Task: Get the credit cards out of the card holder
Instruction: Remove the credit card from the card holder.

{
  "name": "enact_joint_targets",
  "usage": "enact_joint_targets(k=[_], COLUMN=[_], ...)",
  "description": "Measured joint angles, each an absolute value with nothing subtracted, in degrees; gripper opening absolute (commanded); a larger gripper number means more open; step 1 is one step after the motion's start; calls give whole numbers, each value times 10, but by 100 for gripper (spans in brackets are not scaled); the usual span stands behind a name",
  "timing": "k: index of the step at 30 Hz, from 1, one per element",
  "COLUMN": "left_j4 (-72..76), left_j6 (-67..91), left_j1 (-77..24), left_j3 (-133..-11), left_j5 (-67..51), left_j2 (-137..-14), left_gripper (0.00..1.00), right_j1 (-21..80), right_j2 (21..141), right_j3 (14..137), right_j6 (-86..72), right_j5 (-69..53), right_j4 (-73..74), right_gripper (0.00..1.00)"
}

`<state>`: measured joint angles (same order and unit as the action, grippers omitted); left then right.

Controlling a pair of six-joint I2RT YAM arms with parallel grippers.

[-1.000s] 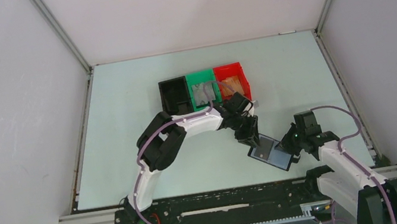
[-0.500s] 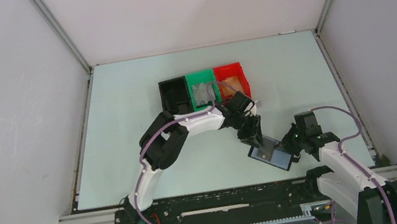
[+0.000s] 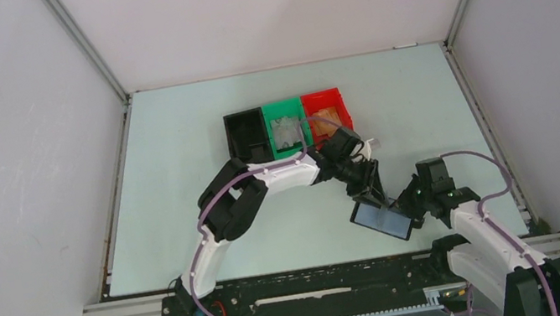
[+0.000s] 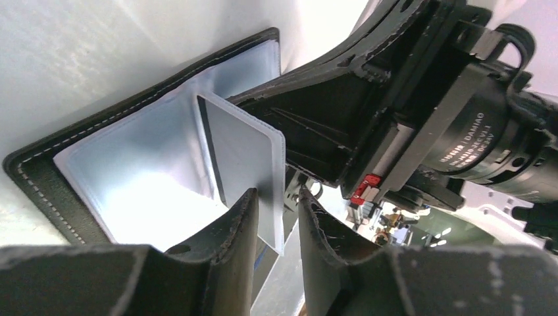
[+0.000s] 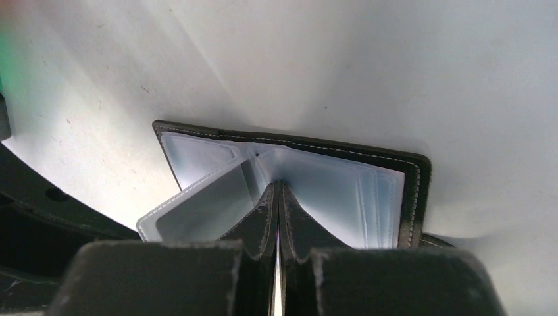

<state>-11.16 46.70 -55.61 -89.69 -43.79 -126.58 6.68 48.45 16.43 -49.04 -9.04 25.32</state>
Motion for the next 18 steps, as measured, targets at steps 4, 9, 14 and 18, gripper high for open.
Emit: enact_joint_targets(k=[4, 9, 14, 18], left_j4=[-84, -63, -45, -37], left_j6=[492, 511, 529, 541], left_j1=[-559, -571, -583, -590], left_j3=[-896, -896, -905, -923], left_j5=[-443, -453, -471, -484], left_j2=[-1266, -1266, -1280, -1305], left_gripper=[34, 34, 34, 33], right_j1=[53, 16, 8, 7], right_j2=[454, 352, 270, 247], right_j3=[164, 166, 208, 244], right_j6=[-505, -515, -523, -531], right_j5=[-65, -25, 1, 19], right_j4=[287, 362, 432, 464], right_gripper=[6, 19, 24, 28])
